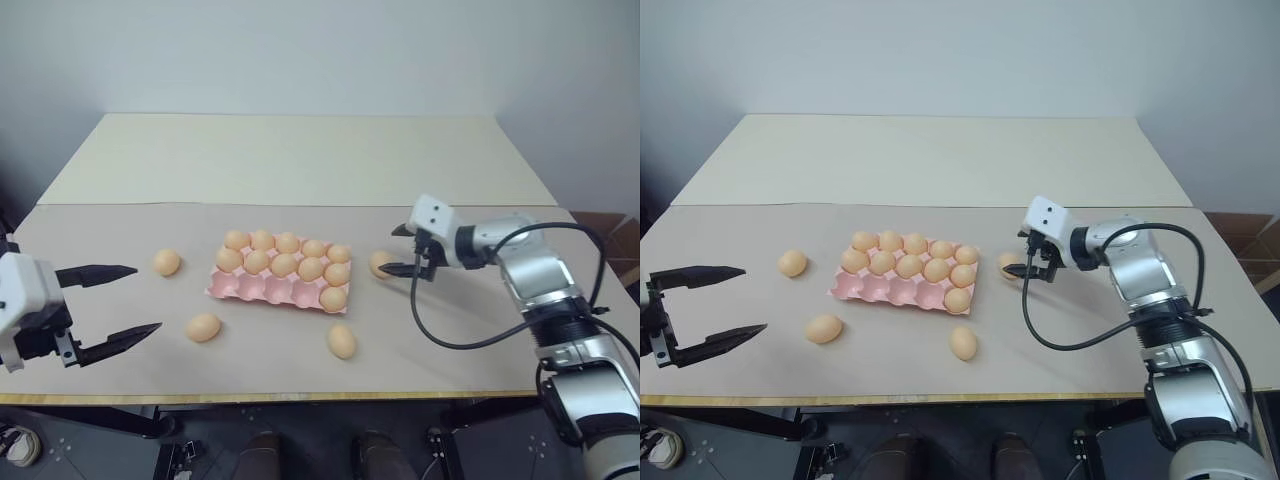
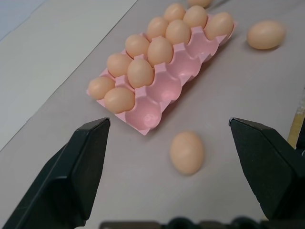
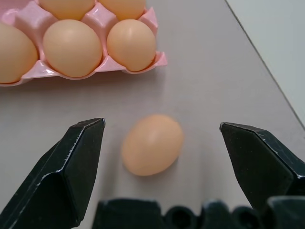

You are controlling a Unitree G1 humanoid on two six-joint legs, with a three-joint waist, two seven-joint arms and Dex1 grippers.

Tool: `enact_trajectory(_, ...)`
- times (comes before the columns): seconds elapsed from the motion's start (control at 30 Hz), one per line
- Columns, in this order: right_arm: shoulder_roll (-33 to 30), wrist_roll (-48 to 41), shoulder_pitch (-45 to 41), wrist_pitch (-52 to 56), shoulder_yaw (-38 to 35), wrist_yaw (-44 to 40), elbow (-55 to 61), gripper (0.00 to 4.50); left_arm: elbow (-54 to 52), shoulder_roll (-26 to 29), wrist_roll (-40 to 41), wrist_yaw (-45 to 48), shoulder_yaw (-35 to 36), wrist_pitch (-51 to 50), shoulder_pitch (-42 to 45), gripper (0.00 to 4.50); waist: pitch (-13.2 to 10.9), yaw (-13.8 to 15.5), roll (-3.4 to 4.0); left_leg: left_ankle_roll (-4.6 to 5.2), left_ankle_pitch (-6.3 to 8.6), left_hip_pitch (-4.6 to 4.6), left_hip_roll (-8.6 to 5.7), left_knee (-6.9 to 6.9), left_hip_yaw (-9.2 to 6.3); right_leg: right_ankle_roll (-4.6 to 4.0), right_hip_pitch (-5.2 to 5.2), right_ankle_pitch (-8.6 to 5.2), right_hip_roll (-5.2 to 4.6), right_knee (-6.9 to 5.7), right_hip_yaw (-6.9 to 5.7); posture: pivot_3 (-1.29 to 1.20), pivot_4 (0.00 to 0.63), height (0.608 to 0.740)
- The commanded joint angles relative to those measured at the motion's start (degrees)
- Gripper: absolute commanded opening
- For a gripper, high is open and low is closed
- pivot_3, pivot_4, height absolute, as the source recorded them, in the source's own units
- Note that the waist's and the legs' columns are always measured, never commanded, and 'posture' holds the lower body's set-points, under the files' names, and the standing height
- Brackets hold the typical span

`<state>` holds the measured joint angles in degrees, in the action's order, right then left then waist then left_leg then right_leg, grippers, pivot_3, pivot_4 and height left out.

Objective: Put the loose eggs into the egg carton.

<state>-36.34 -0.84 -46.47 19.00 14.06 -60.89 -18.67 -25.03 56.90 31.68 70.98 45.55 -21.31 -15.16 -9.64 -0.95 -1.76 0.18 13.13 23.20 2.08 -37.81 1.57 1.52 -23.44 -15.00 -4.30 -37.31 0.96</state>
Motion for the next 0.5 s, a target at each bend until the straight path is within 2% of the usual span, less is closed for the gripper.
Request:
enact_trajectory(0.03,1.1,1.8,-2.0,-2.5,0.5,1.2,-2.7,4.5,-1.2,0.4,0.0,0.3,1.1,0.9,-0.3,4.34,0.0,0.0,0.0,0.0,0.0,-0.01,0.0,0.0,0.0,0.0,0.0,0.0,0.0,-0.01,0.0,0.0,0.15,0.74)
enact_trajectory(0.3,4.3,3.6,-3.4,-4.8,1.1,1.7,-8.7,4.5,-2.6,-0.5,0.0,0.1,2.9,0.6,-2.6,4.34,0.0,-0.1,0.0,0.0,0.0,-0.01,0.0,0.0,0.0,0.0,-0.06,0.0,-0.01,-0.15,0.02,0.0,0.15,0.74)
enact_trajectory(0.4,4.7,4.1,-3.5,-5.7,1.1,1.7,-9.8,3.87,-2.6,-0.6,-0.3,0.1,3.4,0.8,-3.4,4.37,0.0,-0.2,0.0,0.0,0.0,-0.02,-0.01,0.0,0.0,0.0,-0.1,0.0,-0.01,-0.22,0.04,0.0,0.15,0.74)
enact_trajectory(0.5,4.9,4.6,-3.3,-5.9,0.9,2.0,-9.7,2.83,-2.6,-0.6,-0.4,0.0,3.4,1.0,-3.7,4.37,0.0,-0.2,0.0,0.0,0.0,-0.02,-0.02,0.0,0.01,0.0,-0.1,0.0,-0.02,-0.22,0.04,0.0,0.15,0.74)
